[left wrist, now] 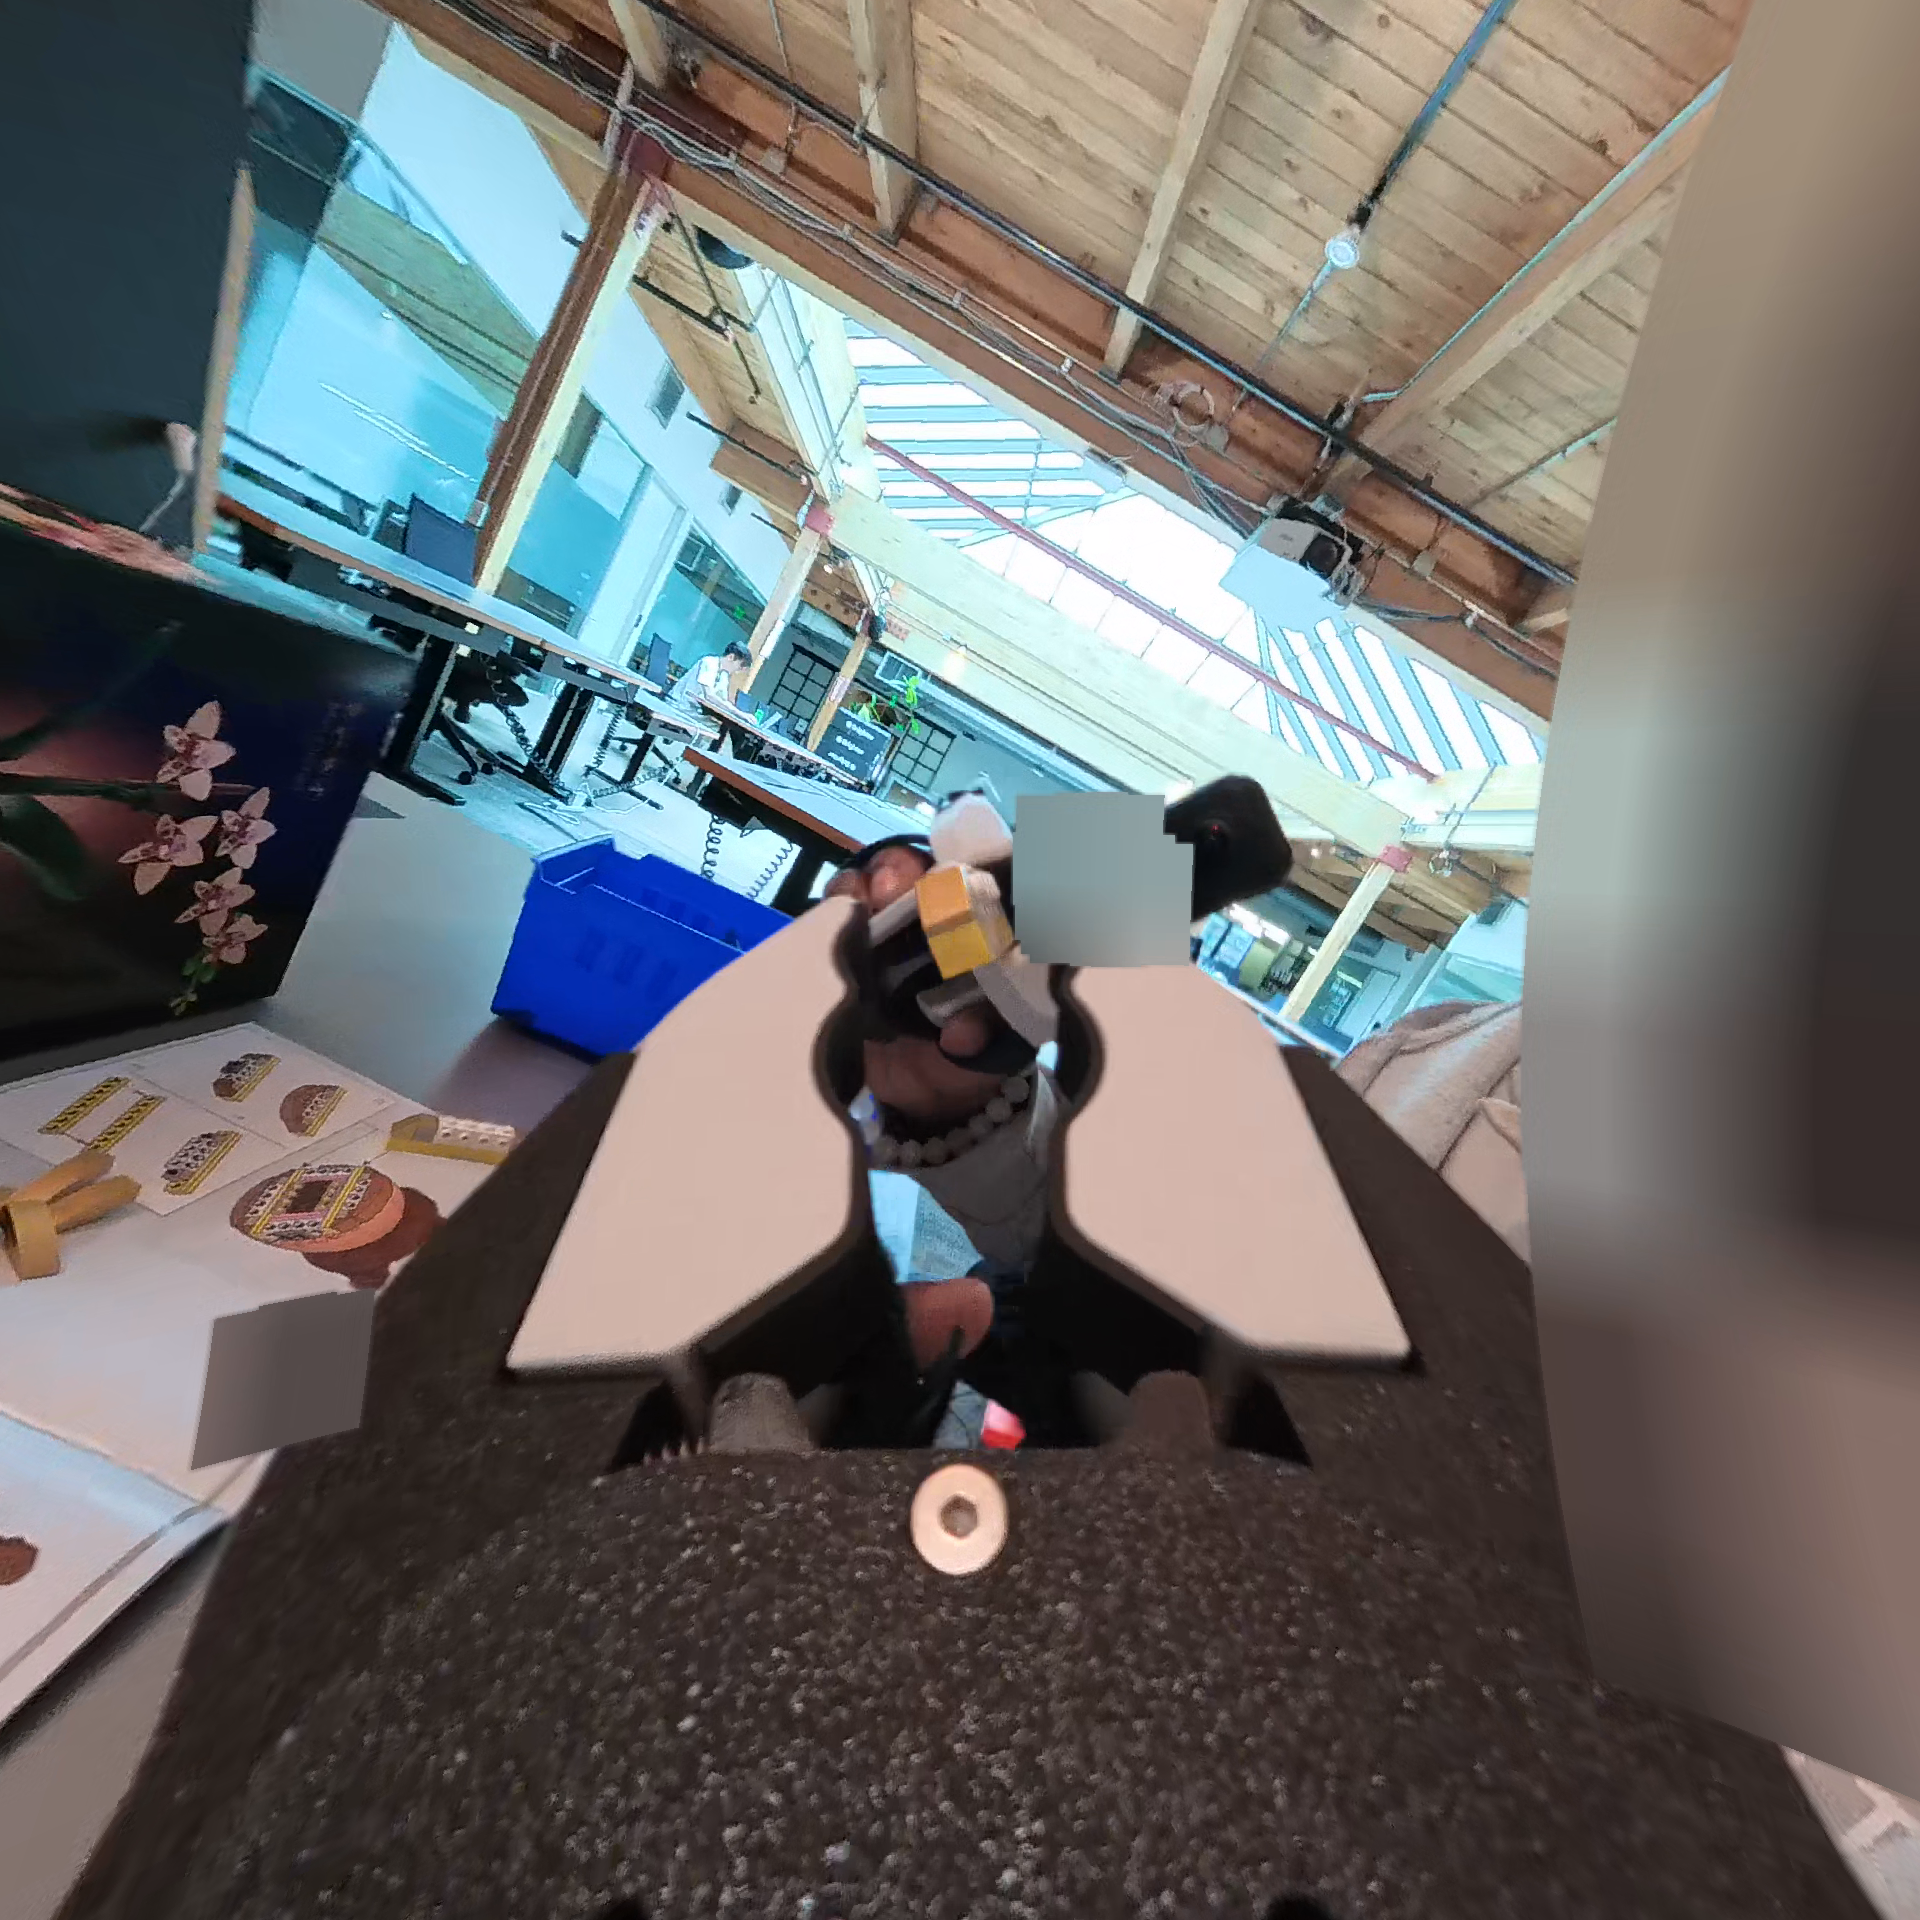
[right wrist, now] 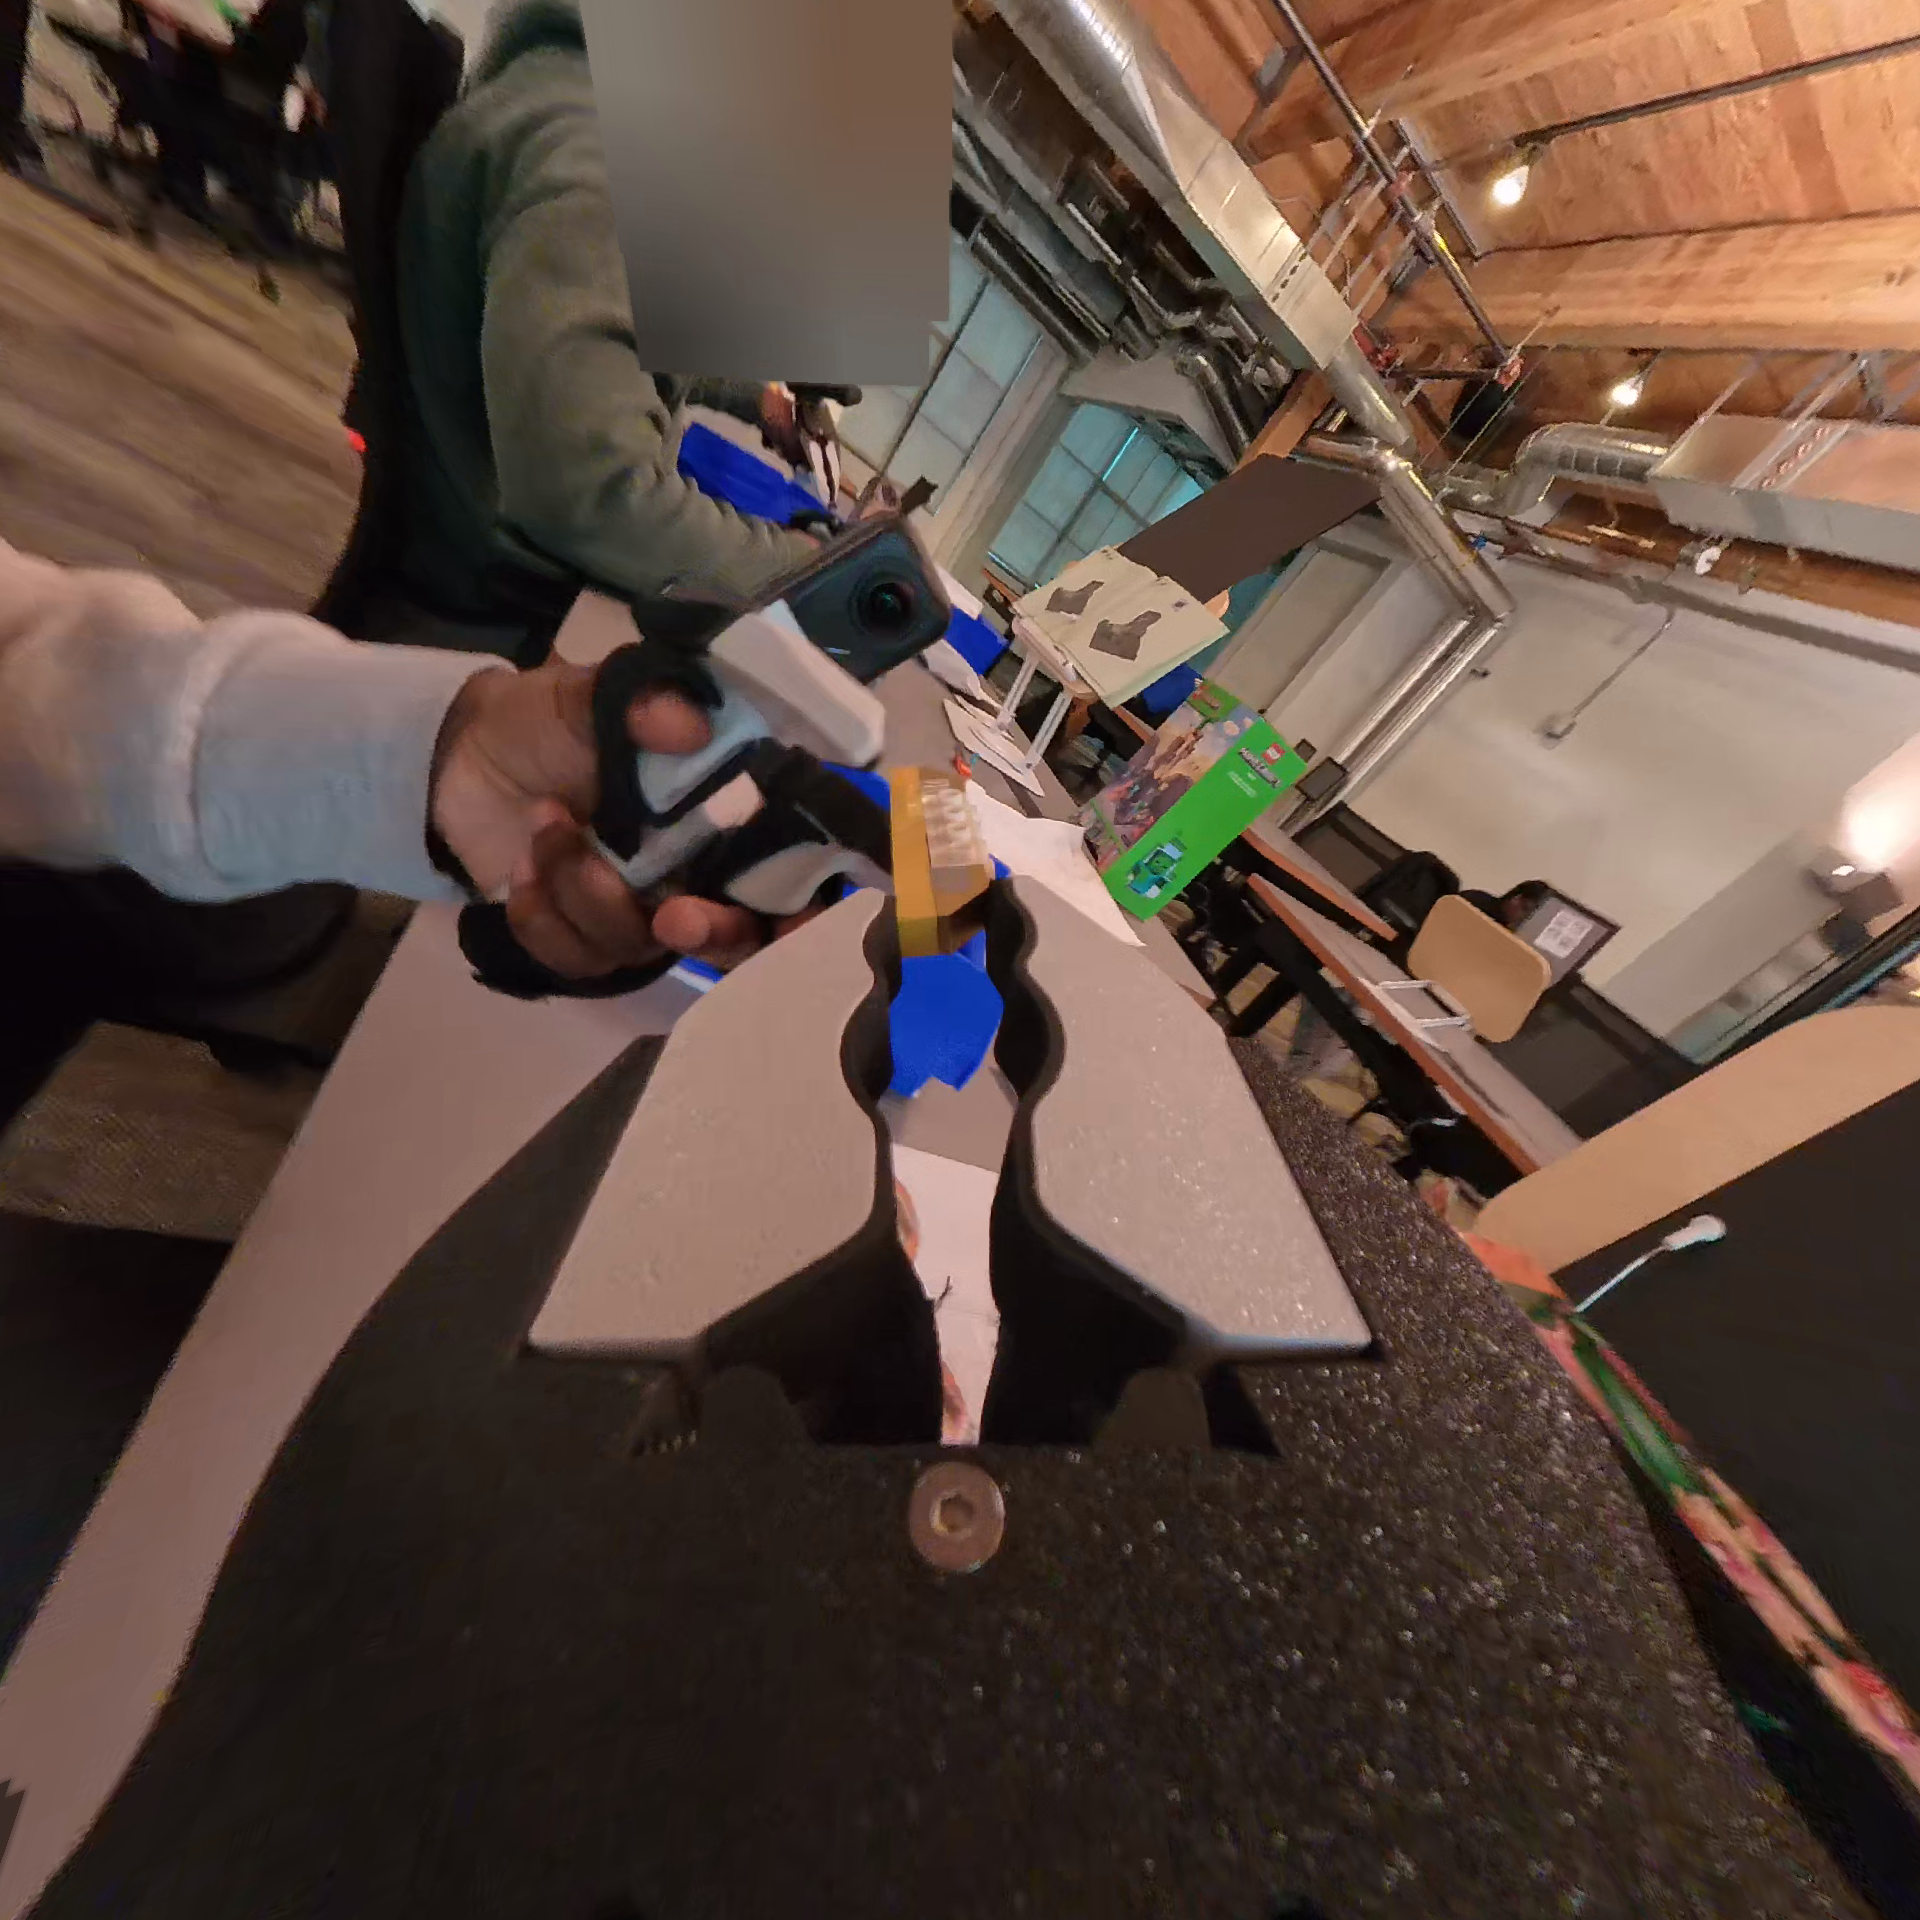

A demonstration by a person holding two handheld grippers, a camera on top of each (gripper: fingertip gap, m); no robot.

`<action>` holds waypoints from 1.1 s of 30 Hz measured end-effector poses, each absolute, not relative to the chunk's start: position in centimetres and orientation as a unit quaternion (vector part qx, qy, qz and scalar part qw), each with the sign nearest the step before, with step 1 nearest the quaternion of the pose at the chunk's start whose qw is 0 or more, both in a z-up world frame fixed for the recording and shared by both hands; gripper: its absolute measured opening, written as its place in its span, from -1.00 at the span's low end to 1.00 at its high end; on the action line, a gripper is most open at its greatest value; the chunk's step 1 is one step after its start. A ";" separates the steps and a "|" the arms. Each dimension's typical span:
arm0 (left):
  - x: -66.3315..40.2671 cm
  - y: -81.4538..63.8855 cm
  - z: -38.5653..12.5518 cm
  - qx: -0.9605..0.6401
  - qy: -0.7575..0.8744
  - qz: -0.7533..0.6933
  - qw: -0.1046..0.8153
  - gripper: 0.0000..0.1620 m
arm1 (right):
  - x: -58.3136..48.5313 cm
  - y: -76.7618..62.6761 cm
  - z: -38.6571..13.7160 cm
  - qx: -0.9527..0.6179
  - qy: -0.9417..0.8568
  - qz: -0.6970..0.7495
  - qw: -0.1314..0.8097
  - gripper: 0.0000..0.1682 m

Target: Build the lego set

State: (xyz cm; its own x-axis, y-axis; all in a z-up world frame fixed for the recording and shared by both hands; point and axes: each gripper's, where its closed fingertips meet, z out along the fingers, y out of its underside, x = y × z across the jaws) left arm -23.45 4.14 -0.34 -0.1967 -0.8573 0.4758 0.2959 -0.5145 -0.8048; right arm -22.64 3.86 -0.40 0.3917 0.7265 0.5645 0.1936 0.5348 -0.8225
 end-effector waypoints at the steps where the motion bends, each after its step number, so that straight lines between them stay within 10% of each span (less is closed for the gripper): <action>1: -23.3 3.7 -0.4 -0.485 0.299 -0.717 0.402 -0.55 | -22.5 3.9 -0.1 -0.446 -0.509 0.205 0.707 -0.81; 5: -23.2 3.2 -0.1 -0.466 0.310 -0.714 0.421 -0.93 | -22.7 3.5 0.1 -0.429 -0.518 0.204 0.711 -0.81; 23: -23.7 3.6 -0.2 -0.452 0.230 -0.767 0.393 -0.92 | -23.9 3.9 0.0 -0.386 -0.569 0.053 0.724 -0.58; 33: -23.0 2.9 -0.5 -0.462 0.231 -0.778 0.358 -0.91 | -24.5 3.6 -0.5 -0.387 -0.610 0.064 0.688 -0.78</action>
